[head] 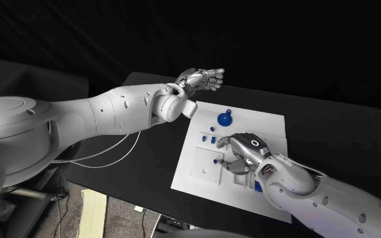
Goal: Assemble the parts on the task board
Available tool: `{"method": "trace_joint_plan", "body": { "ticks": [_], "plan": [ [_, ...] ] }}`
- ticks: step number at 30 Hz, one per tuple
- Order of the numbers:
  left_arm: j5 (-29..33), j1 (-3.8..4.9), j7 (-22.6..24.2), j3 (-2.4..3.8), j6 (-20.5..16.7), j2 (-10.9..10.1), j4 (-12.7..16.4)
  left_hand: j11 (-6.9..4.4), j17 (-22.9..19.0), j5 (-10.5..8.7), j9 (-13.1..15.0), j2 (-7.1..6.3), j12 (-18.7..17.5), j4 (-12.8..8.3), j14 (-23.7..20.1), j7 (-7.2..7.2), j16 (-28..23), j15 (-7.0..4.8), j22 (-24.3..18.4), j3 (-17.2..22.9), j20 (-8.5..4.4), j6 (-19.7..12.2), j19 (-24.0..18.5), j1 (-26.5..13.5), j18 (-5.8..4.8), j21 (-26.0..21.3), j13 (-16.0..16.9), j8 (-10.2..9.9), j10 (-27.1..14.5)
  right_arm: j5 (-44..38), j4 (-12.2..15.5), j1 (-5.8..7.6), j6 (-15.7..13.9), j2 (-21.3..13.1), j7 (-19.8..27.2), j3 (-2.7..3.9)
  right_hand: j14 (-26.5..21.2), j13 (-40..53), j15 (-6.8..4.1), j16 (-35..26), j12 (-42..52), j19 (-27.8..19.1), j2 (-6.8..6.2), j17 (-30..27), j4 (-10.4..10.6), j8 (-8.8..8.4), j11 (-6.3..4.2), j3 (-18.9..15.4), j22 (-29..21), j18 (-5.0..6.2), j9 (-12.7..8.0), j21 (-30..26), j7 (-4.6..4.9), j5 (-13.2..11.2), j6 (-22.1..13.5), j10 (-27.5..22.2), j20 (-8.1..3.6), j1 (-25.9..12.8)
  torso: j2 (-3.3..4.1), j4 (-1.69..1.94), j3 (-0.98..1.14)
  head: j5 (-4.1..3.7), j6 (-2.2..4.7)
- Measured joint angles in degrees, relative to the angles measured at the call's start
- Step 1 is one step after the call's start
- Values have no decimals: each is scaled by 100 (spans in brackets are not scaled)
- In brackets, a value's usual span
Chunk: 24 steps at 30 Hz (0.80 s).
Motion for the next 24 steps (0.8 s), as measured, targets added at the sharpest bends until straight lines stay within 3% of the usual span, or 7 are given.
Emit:
{"method": "trace_joint_plan", "body": {
  "ticks": [4, 8, 14, 18, 22, 24],
  "plan": [
    [0, 0, 1, -1, 0, -3, -1, 0, 0, 0, 0, 0, 0, 0, 0, 0, 0, 0, 0, 0, 0, 0, 0, 0, 0, 0, 0, 0, 0, 21, 271, 146, 8, -281, -13, 189, 29, -2, -73, 0, 116, 2, 31, -26, 53, 0, -65, 48, 0, 0, 0, 0, 0, -113, 0, 247, 2, 167, -2, -1, 4, -75, 60],
    [0, 1, 5, -1, 0, -13, -8, 0, 2, 0, 0, 0, 0, 0, 0, 0, 0, 0, 1, 0, 3, 0, 3, 0, 0, 0, 0, 0, 0, 49, 454, 358, 113, -576, -39, 297, 42, 0, -123, 30, 175, 18, 45, -34, 58, 0, -121, 134, 3, 0, -7, 0, -13, -133, 14, 386, 11, 227, -5, -8, 7, -166, 126],
    [1, 1, 11, -1, 2, -35, -31, -11, 37, 0, 7, 20, 0, -15, 53, 0, 47, -10, 10, 15, -10, 0, 93, 24, 1, 0, 3, 34, 51, 86, 494, 618, 560, -891, -130, 312, 63, -9, -144, 85, 177, 65, 21, -34, 54, 28, -132, 133, 18, 0, -20, 0, -30, -131, 31, 437, 3, 248, -8, -16, 13, -270, 215],
    [1, 1, 13, 0, 3, -53, -28, -41, 61, 0, 7, 20, 0, -15, 120, 0, 104, -27, 10, 15, -21, 0, 165, 24, 0, 0, 7, 34, 82, 87, 419, 650, 853, -938, -193, 314, 63, -72, -144, 112, 137, 65, -36, -34, 49, 21, -89, -24, 18, 0, -45, 0, -30, -88, 8, 344, 3, 169, -8, -19, 15, -337, 252],
    [1, 1, 15, 0, 3, -55, -29, -41, 61, 0, 6, 20, 0, -15, 125, 0, 106, -22, 9, 15, -21, 0, 165, 24, 0, 1, 6, 34, 82, 78, 269, 646, 1162, -926, -249, 309, 7, -160, -88, 117, 37, 63, -31, -45, -10, -45, -7, -148, 17, 2, -76, 0, -143, -88, -125, 124, 4, 132, -8, -20, 23, -381, 275],
    [1, 1, 16, 0, 4, -51, -30, -41, 61, 0, 6, 20, 0, -15, 125, 0, 106, -22, 9, 15, -21, 0, 165, 24, 0, 0, 6, 34, 82, 72, 197, 644, 1276, -907, -269, 307, -4, -183, -77, 117, 38, 43, -31, -49, -19, -59, 1, -171, 17, 2, -81, 0, -153, -88, -157, 96, 22, 132, -4, -14, 23, -401, 283]
  ]
}}
